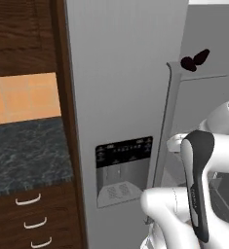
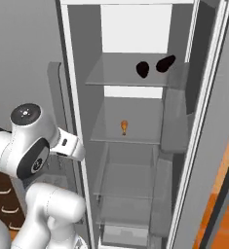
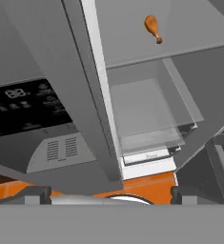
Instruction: Place one avocado and one chicken drumstick in each tupperware on the nearby counter, to pack two identical lunches.
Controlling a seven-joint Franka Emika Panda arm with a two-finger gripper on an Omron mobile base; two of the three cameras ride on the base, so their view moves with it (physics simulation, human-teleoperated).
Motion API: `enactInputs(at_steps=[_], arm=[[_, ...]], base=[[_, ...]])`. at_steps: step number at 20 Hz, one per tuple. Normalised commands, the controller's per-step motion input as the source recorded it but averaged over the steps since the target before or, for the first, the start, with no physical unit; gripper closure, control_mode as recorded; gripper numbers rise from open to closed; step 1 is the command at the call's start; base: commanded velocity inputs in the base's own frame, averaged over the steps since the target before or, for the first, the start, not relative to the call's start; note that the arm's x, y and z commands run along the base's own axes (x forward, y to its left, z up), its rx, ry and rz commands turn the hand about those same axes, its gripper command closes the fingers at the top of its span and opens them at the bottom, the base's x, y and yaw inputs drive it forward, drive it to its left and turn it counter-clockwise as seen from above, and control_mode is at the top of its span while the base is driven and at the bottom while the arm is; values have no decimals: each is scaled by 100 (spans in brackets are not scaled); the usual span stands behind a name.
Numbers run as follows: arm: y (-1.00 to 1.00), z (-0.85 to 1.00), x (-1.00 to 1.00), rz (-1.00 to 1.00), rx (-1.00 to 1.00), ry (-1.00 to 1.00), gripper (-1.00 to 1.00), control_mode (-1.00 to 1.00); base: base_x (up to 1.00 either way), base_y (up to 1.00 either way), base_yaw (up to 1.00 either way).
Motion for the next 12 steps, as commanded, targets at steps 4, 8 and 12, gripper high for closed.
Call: enactInputs(at_steps=[4,8,12], arm=[[0,0,0,0,0,0,-100,100],[0,0,0,0,0,0,-100,100],[0,0,0,0,0,0,-100,100]], base=[[5,-68,2],[34,-35,0],[48,-11,0]])
